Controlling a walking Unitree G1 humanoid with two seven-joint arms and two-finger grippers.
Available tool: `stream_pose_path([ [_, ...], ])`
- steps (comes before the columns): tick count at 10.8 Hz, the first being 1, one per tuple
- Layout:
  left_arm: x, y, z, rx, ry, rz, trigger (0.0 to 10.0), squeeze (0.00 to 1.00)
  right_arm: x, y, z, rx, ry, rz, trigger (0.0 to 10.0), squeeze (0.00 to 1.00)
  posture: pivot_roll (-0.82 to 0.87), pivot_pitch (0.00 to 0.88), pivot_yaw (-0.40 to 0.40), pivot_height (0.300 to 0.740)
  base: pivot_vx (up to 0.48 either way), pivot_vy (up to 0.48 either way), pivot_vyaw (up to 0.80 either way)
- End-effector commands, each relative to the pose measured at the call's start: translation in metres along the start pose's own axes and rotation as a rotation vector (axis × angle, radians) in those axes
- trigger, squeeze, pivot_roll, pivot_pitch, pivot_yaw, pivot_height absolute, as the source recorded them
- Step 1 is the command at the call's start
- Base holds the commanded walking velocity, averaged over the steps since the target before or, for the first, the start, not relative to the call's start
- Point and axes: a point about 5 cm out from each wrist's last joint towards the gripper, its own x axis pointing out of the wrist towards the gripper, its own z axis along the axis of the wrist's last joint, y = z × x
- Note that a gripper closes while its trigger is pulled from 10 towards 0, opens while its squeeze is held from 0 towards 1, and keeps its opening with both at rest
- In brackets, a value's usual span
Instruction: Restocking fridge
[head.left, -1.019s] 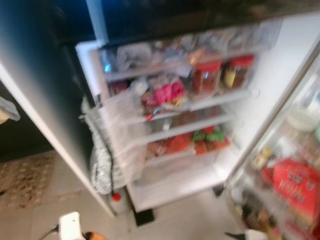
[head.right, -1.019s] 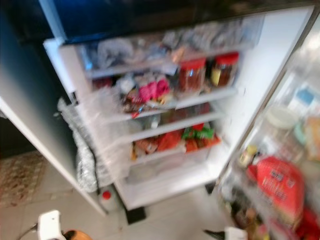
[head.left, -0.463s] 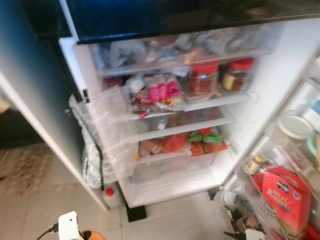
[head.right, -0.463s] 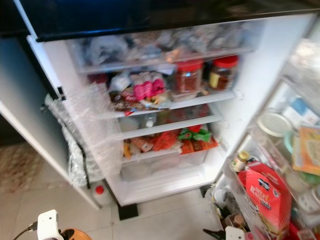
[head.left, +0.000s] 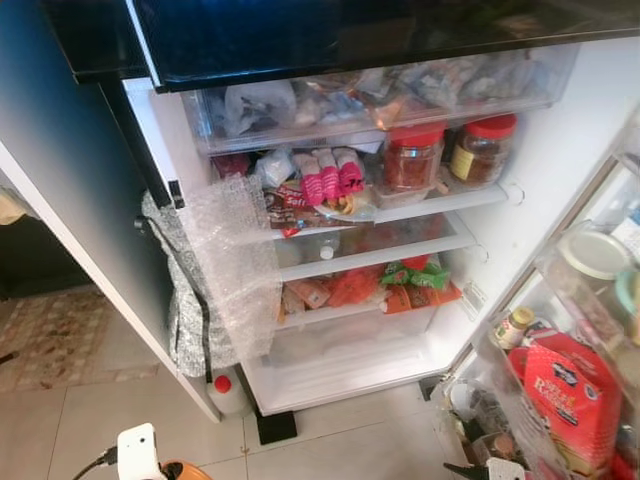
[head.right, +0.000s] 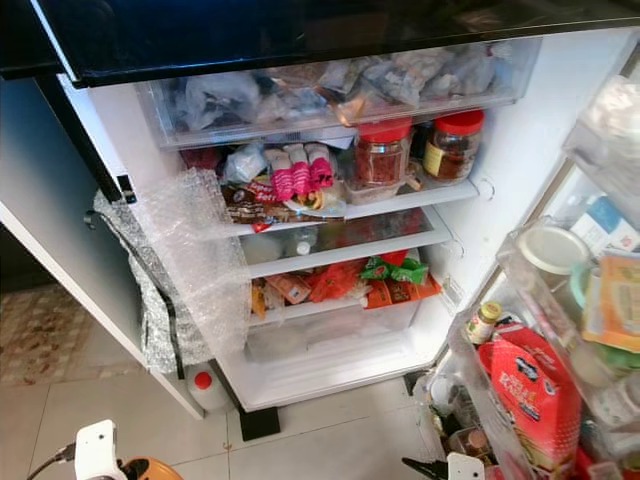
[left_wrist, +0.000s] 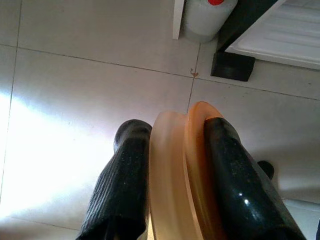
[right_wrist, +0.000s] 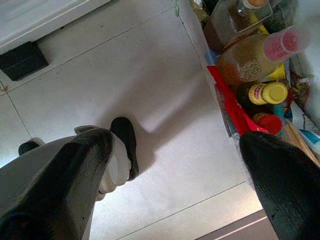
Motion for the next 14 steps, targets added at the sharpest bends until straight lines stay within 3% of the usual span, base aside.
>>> stream_pose_path([
  [1, -0.0011, 0.0035, -0.0091, 0.017, 0.039, 0.007, 10.0, 0.00, -0.0007, -0.0018, -0.0044, -0.009, 0.017, -0.004, 10.0, 0.00, -0.23, 0.044, 0.015, 0.740, 0.000, -0.277, 0.00],
  [11, -0.0010, 0.0034, -0.0080, 0.016, 0.035, -0.002, 10.0, 0.00, -0.0005, -0.0007, -0.0042, -0.002, 0.016, -0.006, 10.0, 0.00, -0.23, 0.044, 0.019, 0.740, 0.000, -0.289, 0.00],
  [14, -0.0010, 0.0002, -0.0047, -0.017, -0.011, -0.041, 10.0, 0.00, -0.0005, -0.0011, -0.0039, 0.003, 0.015, -0.003, 10.0, 0.00, -0.22, 0.051, 0.016, 0.740, 0.000, 0.000, 0.00],
])
